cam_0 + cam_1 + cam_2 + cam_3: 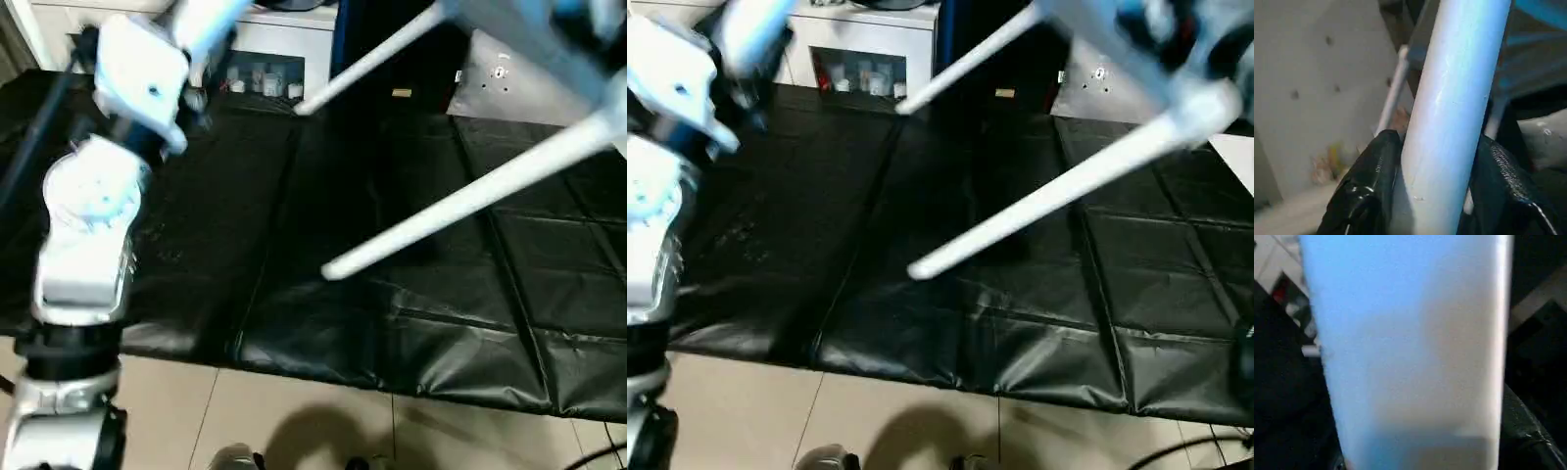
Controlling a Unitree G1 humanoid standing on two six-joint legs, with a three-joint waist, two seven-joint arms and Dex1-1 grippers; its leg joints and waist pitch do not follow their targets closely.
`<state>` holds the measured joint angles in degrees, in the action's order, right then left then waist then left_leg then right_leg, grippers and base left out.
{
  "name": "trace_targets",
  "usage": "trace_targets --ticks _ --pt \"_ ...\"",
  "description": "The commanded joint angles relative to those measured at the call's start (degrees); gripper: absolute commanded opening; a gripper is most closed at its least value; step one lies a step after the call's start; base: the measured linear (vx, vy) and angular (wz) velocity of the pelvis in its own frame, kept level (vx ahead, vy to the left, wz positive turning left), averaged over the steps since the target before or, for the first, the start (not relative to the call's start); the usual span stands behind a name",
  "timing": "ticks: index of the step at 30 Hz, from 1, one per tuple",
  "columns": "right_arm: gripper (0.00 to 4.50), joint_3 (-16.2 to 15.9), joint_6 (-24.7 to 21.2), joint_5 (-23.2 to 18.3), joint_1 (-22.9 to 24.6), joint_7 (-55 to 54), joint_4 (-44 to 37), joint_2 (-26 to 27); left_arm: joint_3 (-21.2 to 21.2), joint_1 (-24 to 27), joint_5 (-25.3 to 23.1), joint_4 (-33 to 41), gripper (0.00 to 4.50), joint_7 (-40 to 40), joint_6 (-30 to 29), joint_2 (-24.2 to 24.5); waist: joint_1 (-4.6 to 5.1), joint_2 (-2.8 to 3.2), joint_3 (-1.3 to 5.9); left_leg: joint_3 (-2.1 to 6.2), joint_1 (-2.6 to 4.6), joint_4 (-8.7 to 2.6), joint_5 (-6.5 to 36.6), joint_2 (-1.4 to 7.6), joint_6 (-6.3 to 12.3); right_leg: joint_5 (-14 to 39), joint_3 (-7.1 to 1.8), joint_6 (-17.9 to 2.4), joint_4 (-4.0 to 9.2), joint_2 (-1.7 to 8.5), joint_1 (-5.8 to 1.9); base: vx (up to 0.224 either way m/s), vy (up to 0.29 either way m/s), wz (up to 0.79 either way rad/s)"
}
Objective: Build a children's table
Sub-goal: Flip table
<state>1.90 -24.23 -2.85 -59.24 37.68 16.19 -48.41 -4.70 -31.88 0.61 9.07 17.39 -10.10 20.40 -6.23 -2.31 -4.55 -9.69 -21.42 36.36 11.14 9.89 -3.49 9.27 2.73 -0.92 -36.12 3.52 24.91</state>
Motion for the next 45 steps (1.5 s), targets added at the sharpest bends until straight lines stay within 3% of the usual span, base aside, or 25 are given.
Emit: trace_targets --ticks 1,4,6,7,8,9,10,11,12,15,16,17,20,28,29,32,33,34,35,36,37,41,43,45 --pt "2.68 0.4 0.6 -7.4 -1.4 10.6 0.1 1.5 -1.6 2.1 1.5 -5.5 1.95 -1.4 -8.2 -1.6 0.91 -1.04 3.50 0.77 0.70 -3.77 17.2 1.63 1.34 35.2 -1.22 -1.9 6.55 3.35 -1.81 0.000 0.000 0.00" --pt "2.97 0.3 3.1 -7.3 -2.3 11.1 2.2 1.4 -2.0 2.3 2.2 -5.4 1.87 -2.0 -9.6 -2.2 1.26 -1.00 3.52 1.12 0.83 -3.90 18.9 1.75 1.27 36.1 -0.84 -1.3 6.96 3.50 -1.75 0.000 0.000 0.00" --pt "3.14 1.0 5.1 -7.9 -3.0 11.5 3.4 1.7 -2.0 2.5 2.4 -5.4 1.86 -2.1 -9.8 -2.2 1.58 -0.74 3.55 1.21 0.96 -4.01 19.6 1.95 1.23 34.1 -0.63 -2.4 6.99 3.43 -1.70 0.000 0.000 0.00" --pt "3.24 2.1 7.7 -9.3 -3.9 13.1 4.8 2.0 -1.9 2.8 2.4 -5.2 1.84 -2.2 -10.2 -2.2 1.62 -0.70 3.77 1.43 0.85 -4.30 19.4 2.27 1.33 30.9 -0.45 -3.5 6.72 3.56 -2.18 0.000 0.000 0.00" --pt "3.30 2.7 8.3 -9.8 -4.1 14.1 4.9 2.3 -1.9 2.9 2.4 -4.9 1.84 -2.2 -10.6 -2.2 1.87 -0.70 3.73 1.56 0.31 -4.55 18.9 2.49 1.51 27.5 -0.39 -4.8 6.37 3.57 -2.62 0.000 0.000 0.00" --pt "3.45 3.8 10.2 -11.3 -4.3 16.0 4.7 2.6 -1.8 3.0 2.4 -4.8 1.83 -2.3 -10.7 -2.1 1.86 -0.82 3.64 1.49 0.22 -4.60 19.0 2.50 1.60 26.7 -0.45 -5.1 6.34 3.60 -2.67 0.000 0.000 0.00" --pt "3.45 4.7 11.1 -12.6 -4.3 17.6 4.0 2.7 -1.7 3.1 2.2 -4.9 1.83 -2.3 -10.6 -2.1 1.88 -0.75 3.42 1.25 0.70 -4.52 21.2 2.53 1.57 27.1 -0.58 -5.7 6.50 3.67 -2.17 0.000 0.000 0.00" --pt "3.45 4.9 11.4 -13.0 -4.3 18.0 3.9 2.8 -1.7 3.1 2.2 -4.9 1.83 -2.3 -10.6 -2.1 1.97 -1.18 3.56 1.20 0.65 -4.31 21.6 2.26 2.05 27.7 -0.49 -5.2 6.29 3.64 -2.43 0.000 0.000 0.00" --pt "3.77 6.9 13.0 -15.7 -4.3 20.1 2.7 3.4 -1.7 3.2 1.8 -5.0 1.80 -2.3 -10.6 -1.9 1.90 -1.16 3.42 1.15 0.38 -4.37 20.4 2.15 2.80 28.3 -0.55 -4.6 6.32 3.73 -2.44 0.000 0.000 0.00" --pt "3.97 11.0 13.7 -20.1 -5.0 20.1 1.3 5.5 -1.8 3.5 1.2 -5.2 1.71 -2.3 -10.7 -1.4 1.65 -0.62 3.61 1.31 0.21 -4.63 17.7 2.50 3.09 26.0 -0.71 -5.1 6.09 3.88 -2.62 0.000 0.000 0.00" --pt "4.10 12.4 13.6 -21.3 -5.2 19.3 1.0 6.2 -1.7 3.5 1.0 -5.2 1.67 -2.2 -10.7 -1.2 1.64 -0.60 3.65 1.17 0.52 -4.62 17.9 2.60 2.94 24.6 -0.78 -6.2 6.07 3.76 -2.32 0.000 0.000 0.00" --pt "4.21 13.2 13.5 -22.2 -5.2 18.9 0.6 6.6 -1.6 3.6 0.7 -5.1 1.63 -2.2 -10.8 -1.0 1.50 -0.31 3.67 1.21 0.50 -4.71 17.7 2.63 2.72 23.0 -0.81 -7.3 5.81 3.72 -2.43 0.000 0.000 0.00" --pt "4.41 14.2 14.4 -23.2 -4.5 18.9 0.0 6.7 -1.3 3.8 0.1 -5.1 1.57 -2.1 -10.7 -0.4 1.30 -0.22 3.78 1.08 0.39 -4.75 16.5 2.66 2.61 18.9 -0.91 -8.9 5.47 3.62 -2.64 0.000 0.000 0.00" --pt "4.50 18.1 10.3 -30.8 4.7 15.8 -10.7 11.4 -0.8 4.8 -1.1 -7.3 1.52 -1.7 -6.7 1.3 0.92 -0.45 3.83 1.11 0.03 -4.97 12.8 2.59 3.28 18.0 -1.06 -8.0 5.51 4.02 -3.15 0.000 0.000 0.00" --pt "4.50 20.1 10.5 -31.1 9.0 12.3 -12.8 13.6 -1.1 5.2 -1.2 -7.9 1.52 -1.8 -5.6 1.5 0.92 -0.39 3.80 1.14 0.06 -5.04 12.7 2.62 2.88 18.7 -0.98 -7.8 5.67 4.01 -3.10 0.000 0.000 0.00" --pt "4.50 22.7 10.3 -32.6 15.3 10.0 -16.7 15.2 -1.2 6.0 -1.5 -8.4 1.52 -1.6 -4.8 2.0 0.84 -0.54 3.89 1.11 0.16 -5.22 12.5 2.61 2.21 18.7 -1.03 -7.1 5.69 3.99 -3.23 0.000 0.000 0.00" --pt "4.50 24.4 8.9 -34.8 18.1 8.9 -19.3 15.8 -1.5 6.4 -1.4 -8.5 1.52 -1.7 -4.8 2.1 0.96 -0.49 3.84 1.16 0.01 -5.29 12.4 2.57 2.10 18.9 -1.02 -7.0 5.68 3.97 -3.31 0.000 0.000 0.00" --pt "4.50 25.3 8.0 -36.1 19.2 8.2 -20.7 16.1 -1.6 6.6 -1.3 -8.6 1.52 -1.7 -4.8 2.2 0.92 -0.17 3.90 1.11 0.19 -5.34 12.9 2.55 2.10 19.3 -1.02 -6.7 5.95 3.97 -3.29 0.000 0.000 0.00" --pt "4.50 26.0 7.4 -37.0 20.4 7.8 -21.9 16.3 -1.8 6.9 -1.3 -8.9 1.52 -1.7 -4.6 2.3 1.07 -0.26 3.89 1.20 0.07 -5.42 13.1 2.48 1.97 19.9 -0.90 -6.5 5.89 3.86 -3.44 0.000 0.000 0.00" --pt "4.50 28.2 5.6 -39.0 23.7 6.8 -24.8 16.7 -2.1 7.7 -1.2 -9.8 1.52 -1.6 -3.7 2.6 1.01 0.21 3.70 1.04 0.27 -5.42 13.6 2.26 2.13 21.2 -0.96 -5.6 6.44 3.74 -3.26 0.000 0.000 0.00" --pt "4.50 28.2 5.6 -39.0 23.7 6.8 -24.8 16.7 -2.1 7.7 -1.2 -9.8 1.52 -1.6 -3.7 2.6 0.96 0.15 3.75 1.11 0.34 -5.46 13.8 2.36 2.06 21.6 -0.93 -5.4 6.34 3.85 -3.30 0.000 0.000 0.00" --pt "4.50 31.5 2.2 -43.0 30.9 4.6 -28.9 17.7 -2.5 9.4 -1.6 -12.7 1.52 -2.2 -0.5 3.1 1.03 0.55 3.80 1.22 0.38 -5.59 14.6 2.21 2.10 24.7 -0.69 -3.9 7.02 3.65 -3.18 0.000 0.000 0.00" --pt "4.50 32.3 2.2 -44.3 33.1 3.7 -29.0 18.7 -1.9 10.0 -2.6 -13.7 1.52 -2.6 0.6 3.5 1.14 0.55 3.72 1.28 0.46 -5.67 16.1 2.26 1.85 26.3 -0.50 -3.6 7.28 3.66 -2.95 0.000 0.000 0.00" --pt "4.50 32.2 2.6 -43.9 34.5 3.2 -28.4 19.3 -1.7 10.2 -2.9 -14.4 1.52 -2.7 1.5 3.6 1.25 0.13 3.75 1.31 0.50 -5.65 16.8 2.18 1.64 28.0 -0.33 -3.0 7.52 3.65 -2.86 0.000 0.000 0.00"
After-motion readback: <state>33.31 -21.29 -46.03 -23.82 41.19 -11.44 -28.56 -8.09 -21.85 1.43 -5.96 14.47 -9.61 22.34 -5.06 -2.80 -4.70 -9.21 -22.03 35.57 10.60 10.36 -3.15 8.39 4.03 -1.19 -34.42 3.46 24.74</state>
